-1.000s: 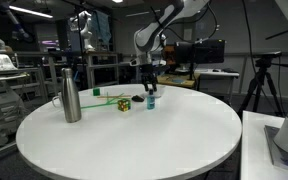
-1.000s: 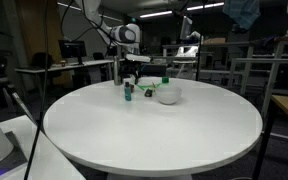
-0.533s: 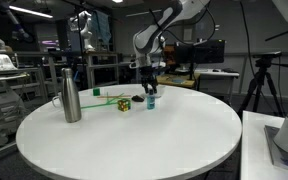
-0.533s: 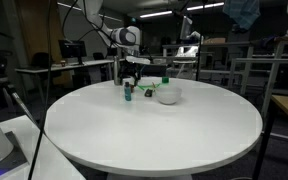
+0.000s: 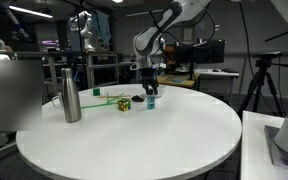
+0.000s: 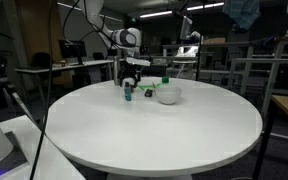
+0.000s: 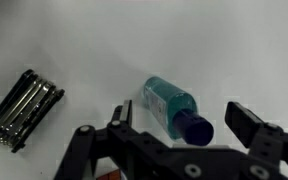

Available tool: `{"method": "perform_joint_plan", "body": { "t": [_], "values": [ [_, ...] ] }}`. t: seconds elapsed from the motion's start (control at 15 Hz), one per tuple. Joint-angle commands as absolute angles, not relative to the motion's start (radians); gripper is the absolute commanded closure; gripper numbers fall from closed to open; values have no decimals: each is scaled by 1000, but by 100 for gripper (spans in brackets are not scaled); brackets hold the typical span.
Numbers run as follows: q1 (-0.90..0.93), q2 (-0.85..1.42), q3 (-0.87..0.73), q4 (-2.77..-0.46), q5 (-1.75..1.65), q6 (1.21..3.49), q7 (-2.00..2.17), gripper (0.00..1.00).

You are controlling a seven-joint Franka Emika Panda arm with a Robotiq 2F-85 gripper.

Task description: Move the bottle forward

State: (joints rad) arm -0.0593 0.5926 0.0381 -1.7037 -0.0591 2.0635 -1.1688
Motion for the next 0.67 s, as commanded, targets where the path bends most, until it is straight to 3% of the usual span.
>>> {"method": "perform_joint_plan", "body": {
  "t": [0.0, 0.6],
  "values": [
    [-85, 607, 60, -1669, -39, 2023, -1167, 0],
    [-95, 621, 61, -1666, -32, 2004, -1168, 0]
  ]
}}
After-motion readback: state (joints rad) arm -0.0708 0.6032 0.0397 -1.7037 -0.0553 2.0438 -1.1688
